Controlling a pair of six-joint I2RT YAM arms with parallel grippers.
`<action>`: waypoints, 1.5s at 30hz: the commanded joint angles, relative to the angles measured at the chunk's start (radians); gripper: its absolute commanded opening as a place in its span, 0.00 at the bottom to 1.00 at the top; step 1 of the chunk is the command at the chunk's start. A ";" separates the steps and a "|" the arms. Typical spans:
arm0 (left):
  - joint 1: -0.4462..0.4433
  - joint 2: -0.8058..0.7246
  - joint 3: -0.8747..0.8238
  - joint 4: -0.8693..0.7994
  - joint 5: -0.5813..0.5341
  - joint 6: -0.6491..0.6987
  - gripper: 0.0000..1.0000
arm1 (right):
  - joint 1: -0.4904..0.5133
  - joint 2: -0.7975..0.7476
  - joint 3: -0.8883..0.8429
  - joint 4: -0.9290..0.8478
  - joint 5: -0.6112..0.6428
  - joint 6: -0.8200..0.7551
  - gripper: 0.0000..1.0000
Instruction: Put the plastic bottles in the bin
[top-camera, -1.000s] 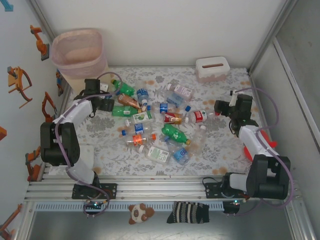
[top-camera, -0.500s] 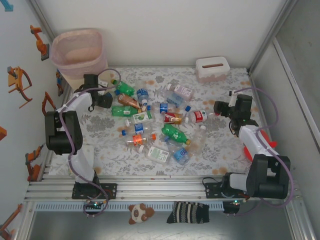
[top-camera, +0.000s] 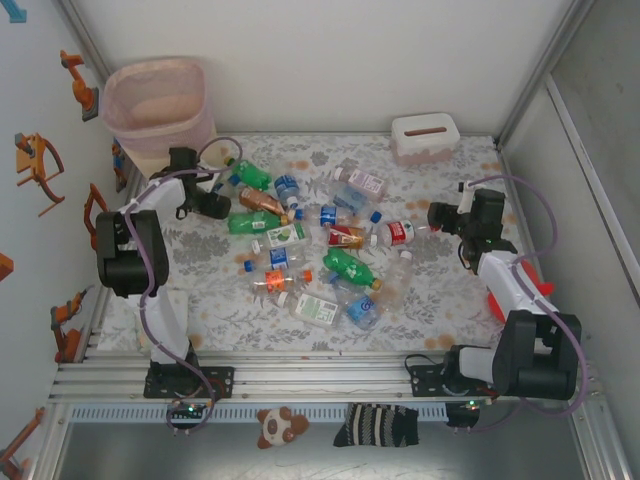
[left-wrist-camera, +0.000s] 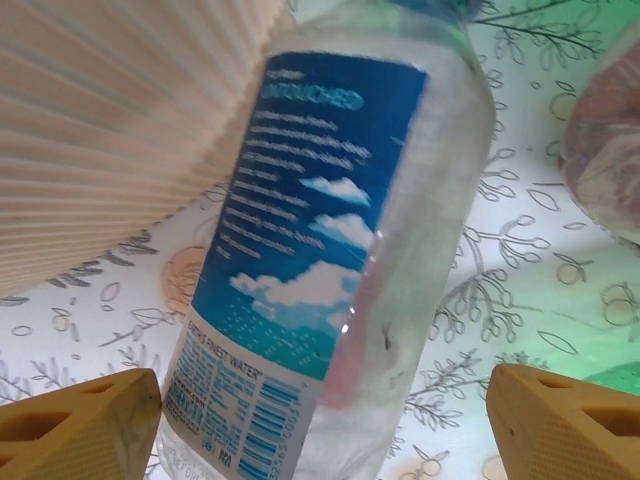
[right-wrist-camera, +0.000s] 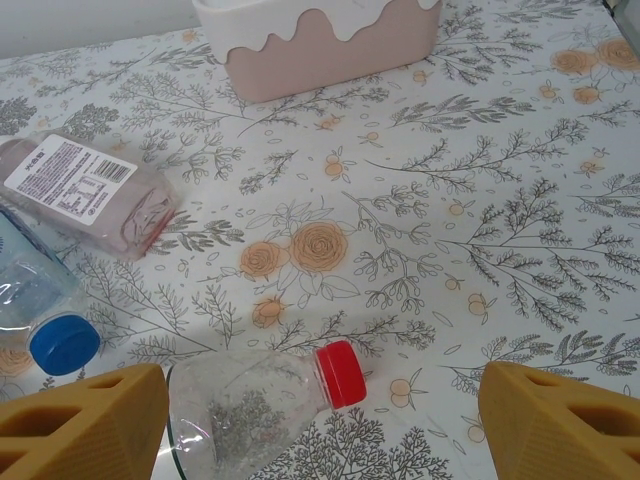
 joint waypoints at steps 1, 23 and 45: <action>-0.014 0.019 0.024 -0.046 0.040 0.023 0.83 | -0.001 -0.011 0.012 0.008 -0.008 -0.014 0.80; -0.046 0.066 0.063 -0.055 0.049 -0.019 0.74 | 0.000 -0.040 0.012 0.004 -0.004 -0.009 0.80; -0.066 -0.256 -0.015 -0.034 0.114 -0.079 0.51 | -0.001 -0.072 0.010 -0.008 0.003 -0.007 0.80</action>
